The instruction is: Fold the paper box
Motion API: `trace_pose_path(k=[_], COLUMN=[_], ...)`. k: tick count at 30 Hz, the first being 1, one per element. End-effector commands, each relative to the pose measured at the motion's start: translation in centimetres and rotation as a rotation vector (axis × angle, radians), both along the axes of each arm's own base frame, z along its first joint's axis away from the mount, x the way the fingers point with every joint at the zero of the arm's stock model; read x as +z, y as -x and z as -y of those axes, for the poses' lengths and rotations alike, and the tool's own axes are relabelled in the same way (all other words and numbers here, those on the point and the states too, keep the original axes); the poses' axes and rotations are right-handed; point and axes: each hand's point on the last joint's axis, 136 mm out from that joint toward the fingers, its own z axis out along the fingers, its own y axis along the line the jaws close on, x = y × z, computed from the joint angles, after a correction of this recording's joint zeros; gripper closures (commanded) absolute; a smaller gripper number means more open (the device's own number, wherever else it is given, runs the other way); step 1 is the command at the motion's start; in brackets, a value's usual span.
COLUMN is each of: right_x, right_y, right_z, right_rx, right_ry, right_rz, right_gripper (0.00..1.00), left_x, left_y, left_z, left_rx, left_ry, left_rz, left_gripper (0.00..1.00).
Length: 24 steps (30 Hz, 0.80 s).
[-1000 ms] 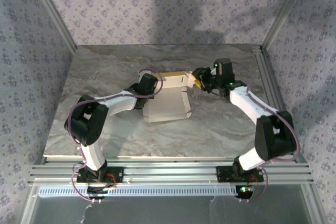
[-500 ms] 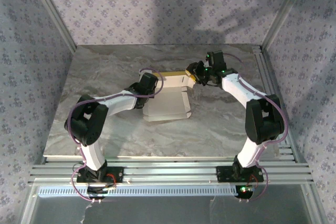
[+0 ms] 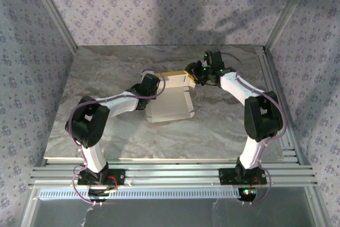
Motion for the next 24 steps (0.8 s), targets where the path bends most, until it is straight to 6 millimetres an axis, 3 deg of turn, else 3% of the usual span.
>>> trace_pose_path(k=[1, 3, 10, 14, 17, 24], right_x=[0.5, 0.8, 3.4, 2.5, 1.9, 0.7], right_y=[-0.7, -0.3, 1.7, 1.2, 0.2, -0.9], right_z=[-0.9, -0.8, 3.0, 3.7, 3.6, 1.4], right_rx=[0.031, 0.041, -0.010, -0.014, -0.007, 0.031], right_ry=[-0.019, -0.021, 0.052, 0.062, 0.058, 0.046], right_rz=[0.016, 0.018, 0.098, 0.083, 0.076, 0.050], right_gripper=[0.63, 0.63, 0.60, 0.60, 0.61, 0.60], left_x=[0.6, 0.6, 0.7, 1.0, 1.0, 0.8], left_y=[-0.6, -0.6, -0.7, -0.8, -0.8, -0.8], left_z=[0.6, 0.6, 0.4, 0.3, 0.4, 0.6], left_rx=[-0.026, -0.023, -0.024, -0.025, -0.029, -0.034], left_ry=[-0.008, -0.015, -0.033, -0.037, -0.036, -0.030], left_rz=[0.013, 0.013, 0.016, 0.022, 0.020, 0.014], left_gripper=[1.00, 1.00, 1.00, 1.00, 1.00, 1.00])
